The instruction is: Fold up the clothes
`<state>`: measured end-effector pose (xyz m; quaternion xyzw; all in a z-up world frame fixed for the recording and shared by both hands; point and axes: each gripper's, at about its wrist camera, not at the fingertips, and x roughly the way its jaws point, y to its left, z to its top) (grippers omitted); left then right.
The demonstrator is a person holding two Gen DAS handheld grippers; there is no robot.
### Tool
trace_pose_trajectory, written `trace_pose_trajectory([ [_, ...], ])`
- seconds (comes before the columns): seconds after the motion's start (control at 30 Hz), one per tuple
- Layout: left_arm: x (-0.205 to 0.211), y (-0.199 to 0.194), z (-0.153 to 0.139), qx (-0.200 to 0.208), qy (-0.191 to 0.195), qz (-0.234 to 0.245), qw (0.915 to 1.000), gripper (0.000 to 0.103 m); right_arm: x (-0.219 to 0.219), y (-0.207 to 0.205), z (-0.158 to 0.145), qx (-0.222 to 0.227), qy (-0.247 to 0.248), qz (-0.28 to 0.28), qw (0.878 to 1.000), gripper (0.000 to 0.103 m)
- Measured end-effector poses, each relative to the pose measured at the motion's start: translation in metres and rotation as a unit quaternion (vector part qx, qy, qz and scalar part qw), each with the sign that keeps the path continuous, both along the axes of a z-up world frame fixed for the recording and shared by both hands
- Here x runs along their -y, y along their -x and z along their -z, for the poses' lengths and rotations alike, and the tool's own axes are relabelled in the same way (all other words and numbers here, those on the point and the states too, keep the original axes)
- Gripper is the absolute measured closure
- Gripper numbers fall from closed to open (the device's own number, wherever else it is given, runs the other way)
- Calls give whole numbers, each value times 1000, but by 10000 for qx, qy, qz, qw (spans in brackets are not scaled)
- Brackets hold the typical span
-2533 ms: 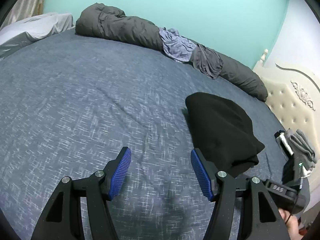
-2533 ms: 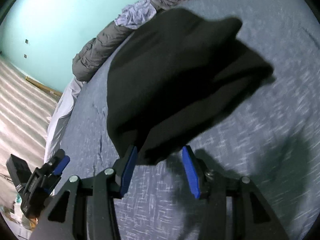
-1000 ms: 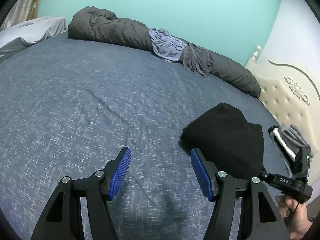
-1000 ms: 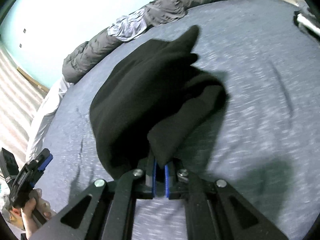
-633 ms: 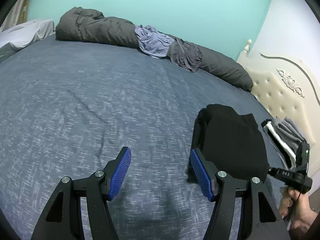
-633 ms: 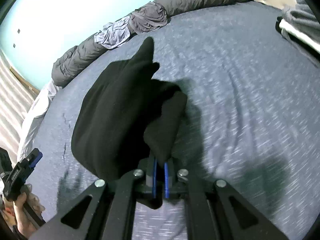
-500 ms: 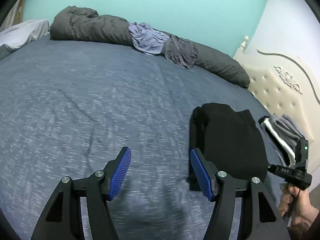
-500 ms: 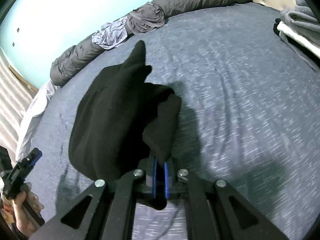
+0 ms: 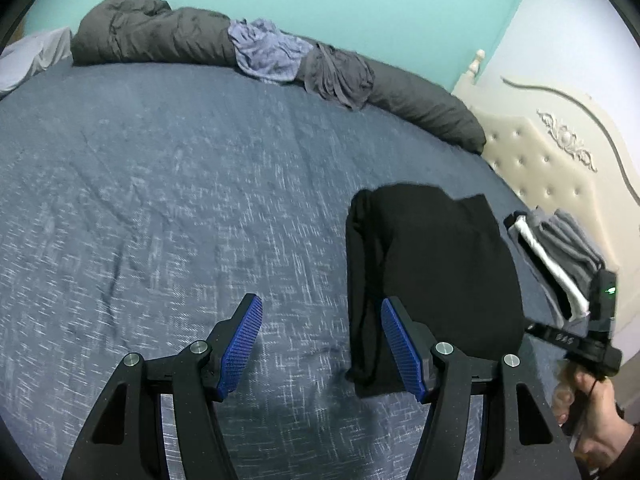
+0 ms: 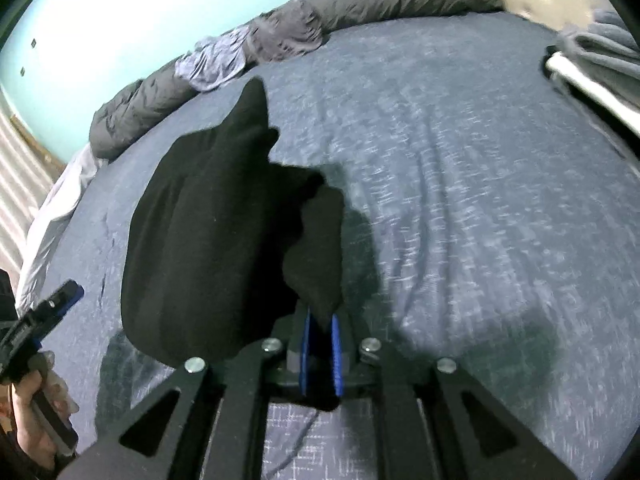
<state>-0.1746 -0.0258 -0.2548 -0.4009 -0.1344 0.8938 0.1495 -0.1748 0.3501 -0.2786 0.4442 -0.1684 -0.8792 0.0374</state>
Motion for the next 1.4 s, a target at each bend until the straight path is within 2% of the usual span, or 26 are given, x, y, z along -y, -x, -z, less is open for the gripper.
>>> trace_pose_trajectory([
  [0.07,-7,0,5,127,22,103,9999,37,-4,-10,-6,-147,195,77,9997,92],
  [0.13,-12,-1,8,208,38,202,9996,37,-3,-19,-12,-273,291,12,9992,87],
  [0.2,-20,-2,12,302,48,348,9989,37,3,-23,-15,-317,436,-161,9984,54],
  [0.23,-23,-3,13,350,53,424,9985,37,6,-23,-13,-273,504,-260,9980,50],
  [0.3,-31,-5,17,422,71,568,9975,37,15,-23,-9,-164,524,-444,9975,49],
  [0.47,-45,-10,23,498,205,866,9948,37,39,-17,11,103,149,-794,9967,49],
  [0.53,-47,-11,26,548,270,945,9937,37,44,-15,19,170,30,-888,9959,56],
  [0.7,-59,-15,37,611,461,1211,9897,37,39,-12,16,82,123,-1088,9940,83],
  [0.8,-68,-19,37,556,562,1356,9876,37,30,-13,7,21,84,-1144,9934,87],
  [0.9,-78,-24,32,447,582,1523,9856,37,17,-13,-1,-24,32,-1086,9941,88],
  [1.03,-90,-27,34,479,599,1681,9828,37,6,-11,-2,131,-6,-1233,9923,87],
  [1.17,-92,-25,35,498,610,1634,9834,39,8,-12,-1,199,-64,-1164,9930,77],
  [1.33,-81,-21,18,319,431,1366,9892,40,-15,-18,-33,-412,229,-726,9962,74],
  [1.4,-75,-19,7,157,305,1212,9920,40,-14,-15,-47,-657,238,-797,9944,74],
])
